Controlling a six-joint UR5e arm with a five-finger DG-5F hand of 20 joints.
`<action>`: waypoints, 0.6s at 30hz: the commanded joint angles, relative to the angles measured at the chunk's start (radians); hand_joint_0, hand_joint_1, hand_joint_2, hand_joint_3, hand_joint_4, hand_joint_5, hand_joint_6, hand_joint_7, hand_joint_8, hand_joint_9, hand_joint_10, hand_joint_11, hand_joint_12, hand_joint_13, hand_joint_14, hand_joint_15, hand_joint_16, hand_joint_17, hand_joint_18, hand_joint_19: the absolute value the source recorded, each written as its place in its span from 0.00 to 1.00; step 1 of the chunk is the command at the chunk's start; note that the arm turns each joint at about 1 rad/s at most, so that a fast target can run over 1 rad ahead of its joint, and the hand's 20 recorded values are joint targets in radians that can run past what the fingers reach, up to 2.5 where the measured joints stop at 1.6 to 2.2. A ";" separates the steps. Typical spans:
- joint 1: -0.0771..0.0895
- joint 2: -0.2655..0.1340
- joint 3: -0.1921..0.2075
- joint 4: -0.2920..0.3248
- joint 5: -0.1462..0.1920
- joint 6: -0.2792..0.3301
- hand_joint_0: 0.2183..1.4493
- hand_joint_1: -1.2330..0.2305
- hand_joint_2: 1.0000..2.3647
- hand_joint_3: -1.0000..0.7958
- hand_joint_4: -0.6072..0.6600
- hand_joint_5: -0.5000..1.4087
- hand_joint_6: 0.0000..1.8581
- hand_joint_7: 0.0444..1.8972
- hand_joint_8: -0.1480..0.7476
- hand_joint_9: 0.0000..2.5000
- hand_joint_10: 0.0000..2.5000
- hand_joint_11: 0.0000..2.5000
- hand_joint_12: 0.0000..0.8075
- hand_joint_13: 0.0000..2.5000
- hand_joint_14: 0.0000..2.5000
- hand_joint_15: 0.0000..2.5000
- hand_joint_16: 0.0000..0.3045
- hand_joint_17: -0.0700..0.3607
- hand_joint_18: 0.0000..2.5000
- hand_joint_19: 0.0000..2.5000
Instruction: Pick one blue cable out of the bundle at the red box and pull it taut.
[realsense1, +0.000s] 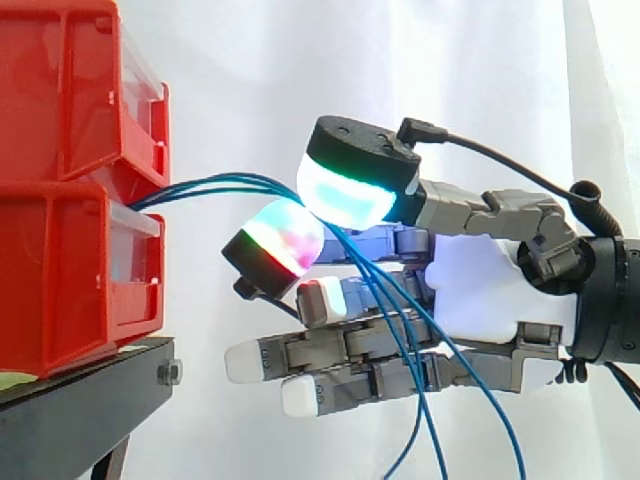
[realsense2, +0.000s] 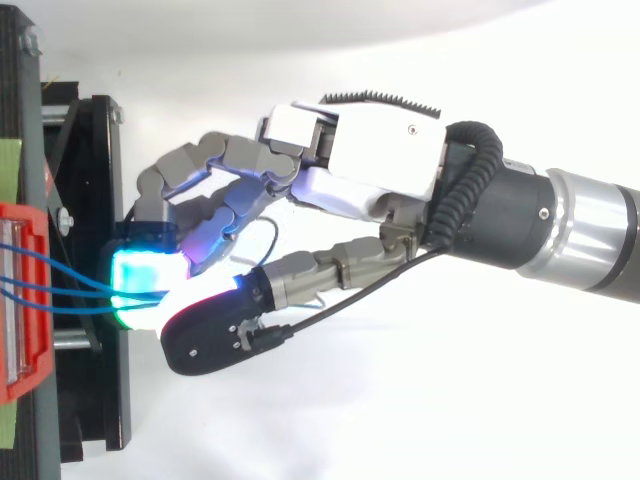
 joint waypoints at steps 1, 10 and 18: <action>-0.001 0.000 0.000 0.000 0.000 0.000 0.32 0.32 0.13 0.54 0.48 0.17 0.47 0.53 0.51 0.40 0.00 0.39 0.46 0.23 0.00 0.11 0.18 0.44 0.26 0.13; 0.001 0.000 0.001 0.002 0.000 0.000 0.37 0.22 0.01 0.38 0.50 0.17 0.47 0.54 0.44 0.37 0.01 0.41 0.38 0.22 0.00 0.12 0.14 0.38 0.23 0.14; -0.001 0.000 0.000 0.003 0.000 0.000 0.43 0.23 0.01 0.39 0.40 0.16 0.48 0.58 0.43 0.36 0.01 0.38 0.38 0.22 0.00 0.11 0.14 0.38 0.23 0.14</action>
